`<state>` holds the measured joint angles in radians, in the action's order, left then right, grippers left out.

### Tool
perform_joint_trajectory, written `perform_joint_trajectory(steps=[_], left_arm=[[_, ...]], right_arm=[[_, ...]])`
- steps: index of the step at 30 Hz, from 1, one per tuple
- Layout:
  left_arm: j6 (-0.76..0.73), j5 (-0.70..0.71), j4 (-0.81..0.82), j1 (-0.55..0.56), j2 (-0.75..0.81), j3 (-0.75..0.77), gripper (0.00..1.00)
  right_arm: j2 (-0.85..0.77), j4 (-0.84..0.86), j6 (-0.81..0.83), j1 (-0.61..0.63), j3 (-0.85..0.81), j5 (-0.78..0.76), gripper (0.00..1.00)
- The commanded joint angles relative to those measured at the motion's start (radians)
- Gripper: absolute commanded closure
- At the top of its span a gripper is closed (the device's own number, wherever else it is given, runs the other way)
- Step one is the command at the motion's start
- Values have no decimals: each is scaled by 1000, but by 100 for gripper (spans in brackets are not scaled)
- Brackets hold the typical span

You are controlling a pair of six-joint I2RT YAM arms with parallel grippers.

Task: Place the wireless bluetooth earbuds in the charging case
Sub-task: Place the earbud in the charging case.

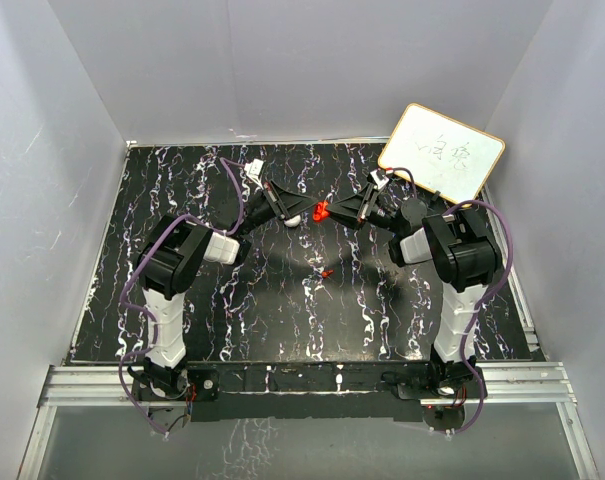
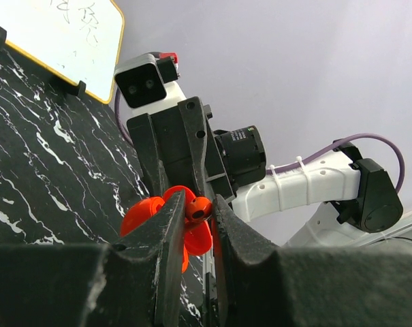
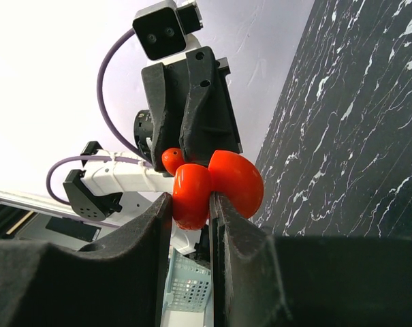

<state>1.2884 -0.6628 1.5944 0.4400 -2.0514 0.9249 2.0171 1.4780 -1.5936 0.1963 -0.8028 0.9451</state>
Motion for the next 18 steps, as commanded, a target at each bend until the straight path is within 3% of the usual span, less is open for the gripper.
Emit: perform_joint_trajectory(steps=[1, 18], left_arm=[[-18, -5, 193, -7, 62, -5, 100], [-18, 3, 193, -6, 58, 11, 100]], right_arm=[[-52, 339, 17, 6, -3, -3, 100], [-62, 339, 12, 10, -9, 0, 100]])
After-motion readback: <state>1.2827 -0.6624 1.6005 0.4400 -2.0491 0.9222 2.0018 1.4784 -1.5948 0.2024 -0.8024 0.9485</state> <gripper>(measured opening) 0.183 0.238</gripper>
